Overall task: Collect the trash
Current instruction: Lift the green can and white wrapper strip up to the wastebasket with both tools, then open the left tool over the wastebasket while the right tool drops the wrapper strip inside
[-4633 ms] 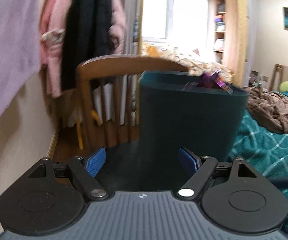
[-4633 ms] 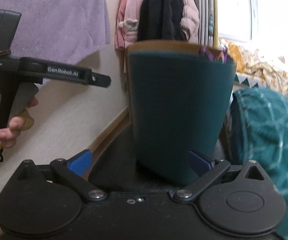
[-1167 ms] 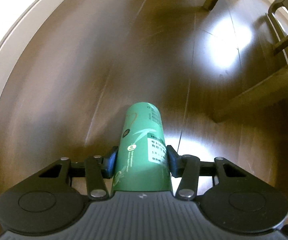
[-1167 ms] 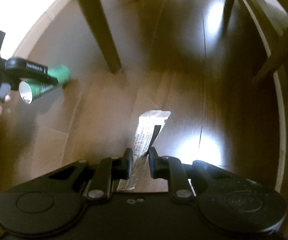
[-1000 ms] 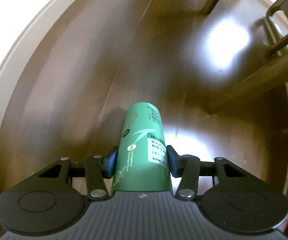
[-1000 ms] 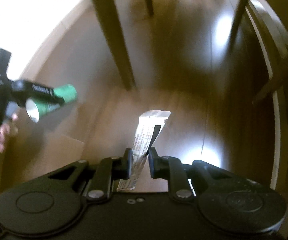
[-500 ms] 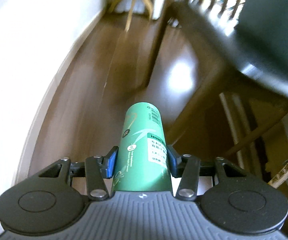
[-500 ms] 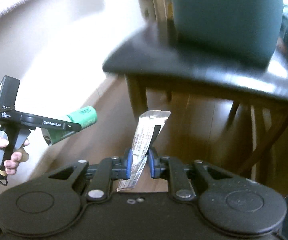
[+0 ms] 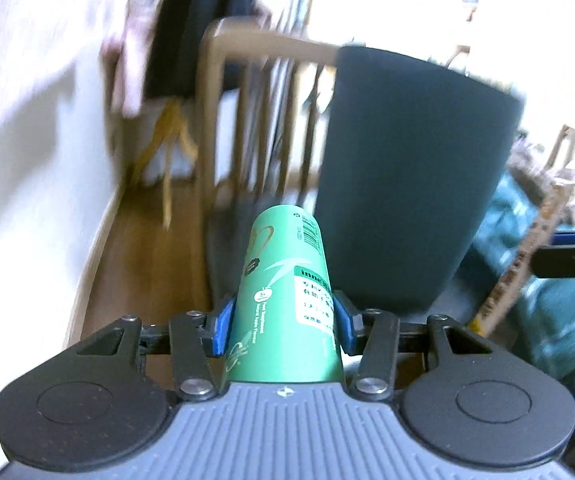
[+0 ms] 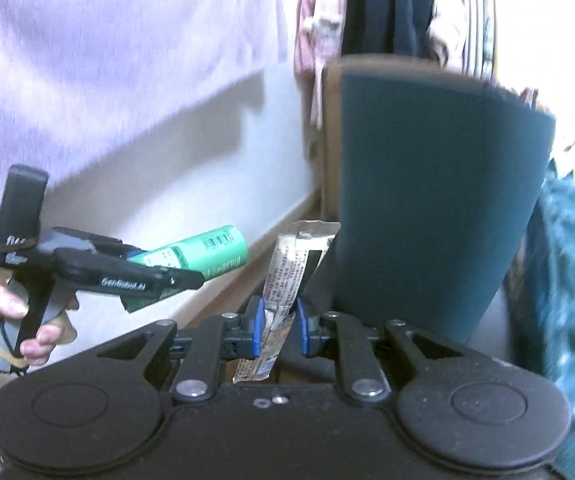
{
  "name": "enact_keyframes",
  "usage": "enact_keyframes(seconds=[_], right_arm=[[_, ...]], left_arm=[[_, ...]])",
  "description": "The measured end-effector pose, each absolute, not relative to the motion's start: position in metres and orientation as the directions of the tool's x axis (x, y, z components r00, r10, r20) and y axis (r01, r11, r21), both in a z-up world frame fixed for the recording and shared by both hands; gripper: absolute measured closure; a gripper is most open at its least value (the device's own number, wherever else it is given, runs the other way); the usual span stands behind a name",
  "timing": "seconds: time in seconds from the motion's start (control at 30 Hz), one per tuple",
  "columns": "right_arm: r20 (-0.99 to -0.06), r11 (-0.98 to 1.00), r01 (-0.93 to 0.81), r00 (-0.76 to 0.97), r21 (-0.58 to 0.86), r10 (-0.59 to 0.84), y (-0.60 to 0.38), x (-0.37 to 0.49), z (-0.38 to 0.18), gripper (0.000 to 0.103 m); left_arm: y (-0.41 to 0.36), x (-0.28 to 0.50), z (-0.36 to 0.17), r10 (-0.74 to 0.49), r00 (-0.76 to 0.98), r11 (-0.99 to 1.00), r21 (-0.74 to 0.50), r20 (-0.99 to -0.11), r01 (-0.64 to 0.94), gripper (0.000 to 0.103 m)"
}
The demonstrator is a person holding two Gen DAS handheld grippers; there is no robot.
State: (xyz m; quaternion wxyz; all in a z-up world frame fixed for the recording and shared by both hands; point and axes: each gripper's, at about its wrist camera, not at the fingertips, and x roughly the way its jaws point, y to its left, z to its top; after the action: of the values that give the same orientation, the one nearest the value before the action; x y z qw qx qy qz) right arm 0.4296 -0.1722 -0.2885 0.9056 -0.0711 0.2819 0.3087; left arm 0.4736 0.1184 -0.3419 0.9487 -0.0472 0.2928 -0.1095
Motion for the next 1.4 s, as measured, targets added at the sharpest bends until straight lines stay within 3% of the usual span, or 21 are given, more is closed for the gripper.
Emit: enact_keyframes(seconds=[0.37,0.5,0.63,0.77,1.07,1.4], right_arm=[[-0.325,0.85,-0.521,0.82,-0.084,0.471,-0.202,0.458,-0.163,0.087],[-0.25,0.878,-0.465,0.869,-0.113,0.428,-0.215,0.471,-0.133,0.087],[-0.238,0.9,-0.415,0.895,-0.132,0.378,-0.222,0.498,-0.126,0.087],[-0.273,0.914,-0.379,0.903,-0.146,0.331,-0.224,0.523,-0.135,0.087],[-0.442,0.89,-0.422,0.841,-0.171,0.314,-0.216,0.563,-0.174,0.087],[-0.561,0.885,-0.447,0.769,-0.128,0.307,-0.214,0.599,-0.193,0.087]], left_arm=[[0.076,0.516,-0.193,-0.305,0.907,0.951,-0.144,-0.29,0.274,0.054],[0.046,0.547,-0.165,-0.33,0.904,0.943,-0.126,-0.272,0.307,0.054],[0.014,0.578,-0.148,-0.323,0.9,0.946,-0.09,-0.294,0.31,0.054],[-0.012,0.605,-0.149,-0.315,0.893,0.949,-0.081,-0.322,0.306,0.054],[-0.048,0.676,-0.183,-0.255,0.813,0.957,-0.014,-0.524,0.29,0.054],[-0.071,0.71,-0.205,-0.167,0.762,0.954,0.092,-0.625,0.285,0.054]])
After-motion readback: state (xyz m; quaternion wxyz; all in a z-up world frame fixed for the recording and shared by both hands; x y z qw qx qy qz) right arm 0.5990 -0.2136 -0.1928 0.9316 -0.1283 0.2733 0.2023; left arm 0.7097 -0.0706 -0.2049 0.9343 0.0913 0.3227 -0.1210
